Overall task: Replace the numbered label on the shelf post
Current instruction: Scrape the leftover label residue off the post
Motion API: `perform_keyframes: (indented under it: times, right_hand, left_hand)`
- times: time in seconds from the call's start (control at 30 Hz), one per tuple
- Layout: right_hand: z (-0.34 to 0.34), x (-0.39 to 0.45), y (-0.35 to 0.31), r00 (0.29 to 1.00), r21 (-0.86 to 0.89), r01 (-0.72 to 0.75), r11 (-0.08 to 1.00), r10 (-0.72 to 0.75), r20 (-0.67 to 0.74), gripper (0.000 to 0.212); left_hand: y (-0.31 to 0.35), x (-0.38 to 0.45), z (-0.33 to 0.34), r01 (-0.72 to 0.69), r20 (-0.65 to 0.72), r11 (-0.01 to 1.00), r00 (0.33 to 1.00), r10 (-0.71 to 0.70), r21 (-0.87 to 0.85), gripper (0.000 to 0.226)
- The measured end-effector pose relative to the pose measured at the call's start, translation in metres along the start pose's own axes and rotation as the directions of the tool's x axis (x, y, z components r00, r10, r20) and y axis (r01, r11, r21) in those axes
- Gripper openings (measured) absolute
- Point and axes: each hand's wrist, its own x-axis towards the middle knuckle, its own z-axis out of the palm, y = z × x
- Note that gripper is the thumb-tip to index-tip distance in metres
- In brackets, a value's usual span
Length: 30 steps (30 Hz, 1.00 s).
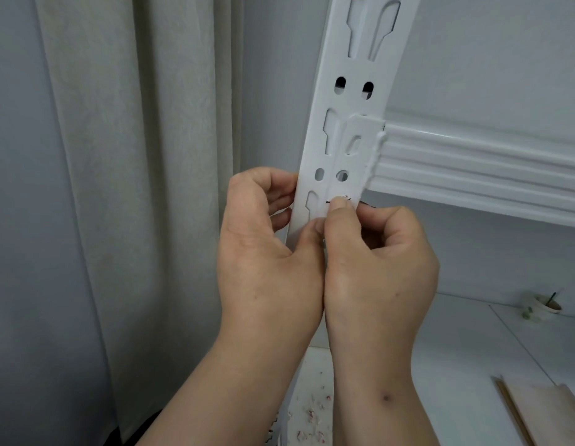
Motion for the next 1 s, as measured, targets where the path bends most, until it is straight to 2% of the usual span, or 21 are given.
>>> perform_keyframes:
  times: [0.17,0.3,0.5,1.0]
  right_hand:
    - [-0.0021,-0.0004,0.0025,0.998,-0.07,0.069,0.995,-0.069,0.002,0.006]
    - [-0.0003,-0.0006,0.0023,0.996,-0.081,0.094,0.992,-0.094,0.002,0.014]
    - [-0.0012,0.0012,0.0036,0.989,-0.133,0.144,0.981,-0.146,-0.009,0.013]
    - [-0.0064,-0.0004,0.0065,0.995,-0.079,0.101,0.992,-0.102,0.001,0.005]
  left_hand:
    - [-0.0001,-0.0006,-0.0009,0.006,0.014,1.0,1.0,-0.006,-0.014,0.048]
    - [0.0004,-0.0002,-0.0006,0.008,0.006,1.0,1.0,-0.008,-0.026,0.044]
    - [-0.0002,0.0008,-0.0005,0.001,-0.007,1.0,1.0,-0.001,-0.031,0.044]
    - [-0.0008,-0.0017,-0.0018,0.022,0.007,1.0,1.0,-0.022,0.009,0.049]
